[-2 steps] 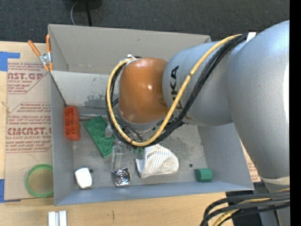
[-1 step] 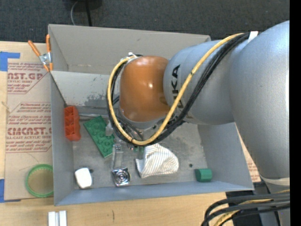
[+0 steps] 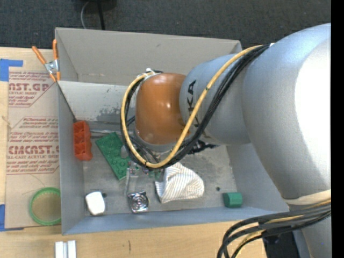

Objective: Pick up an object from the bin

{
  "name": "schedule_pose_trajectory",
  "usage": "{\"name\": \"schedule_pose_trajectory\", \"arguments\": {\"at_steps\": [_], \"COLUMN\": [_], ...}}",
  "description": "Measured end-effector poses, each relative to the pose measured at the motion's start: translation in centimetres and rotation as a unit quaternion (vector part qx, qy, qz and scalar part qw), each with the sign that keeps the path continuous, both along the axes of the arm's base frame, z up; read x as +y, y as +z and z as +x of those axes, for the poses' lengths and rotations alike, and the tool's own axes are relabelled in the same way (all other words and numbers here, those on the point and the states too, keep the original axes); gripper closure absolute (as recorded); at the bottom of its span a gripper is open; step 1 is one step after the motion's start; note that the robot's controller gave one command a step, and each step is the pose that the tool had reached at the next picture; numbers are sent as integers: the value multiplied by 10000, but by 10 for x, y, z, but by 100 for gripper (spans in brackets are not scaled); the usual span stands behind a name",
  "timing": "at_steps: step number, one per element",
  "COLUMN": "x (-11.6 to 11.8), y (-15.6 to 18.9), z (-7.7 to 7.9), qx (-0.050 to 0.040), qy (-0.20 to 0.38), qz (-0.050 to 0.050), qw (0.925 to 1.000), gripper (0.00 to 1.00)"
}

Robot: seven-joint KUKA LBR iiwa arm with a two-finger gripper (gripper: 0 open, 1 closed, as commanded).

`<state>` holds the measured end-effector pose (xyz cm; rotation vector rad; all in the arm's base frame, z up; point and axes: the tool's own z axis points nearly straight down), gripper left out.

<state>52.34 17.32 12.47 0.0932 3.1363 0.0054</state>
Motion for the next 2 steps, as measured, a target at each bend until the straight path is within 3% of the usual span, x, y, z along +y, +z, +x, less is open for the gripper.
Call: {"name": "schedule_pose_trajectory", "arguments": {"at_steps": [1, 2], "x": [1, 17], "y": [-44, -52], "z": [20, 42], "qx": [16, -36], "qy": [238, -1406], "qz": [-10, 29], "qw": [9997, 9901], "gripper": [0, 100]}}
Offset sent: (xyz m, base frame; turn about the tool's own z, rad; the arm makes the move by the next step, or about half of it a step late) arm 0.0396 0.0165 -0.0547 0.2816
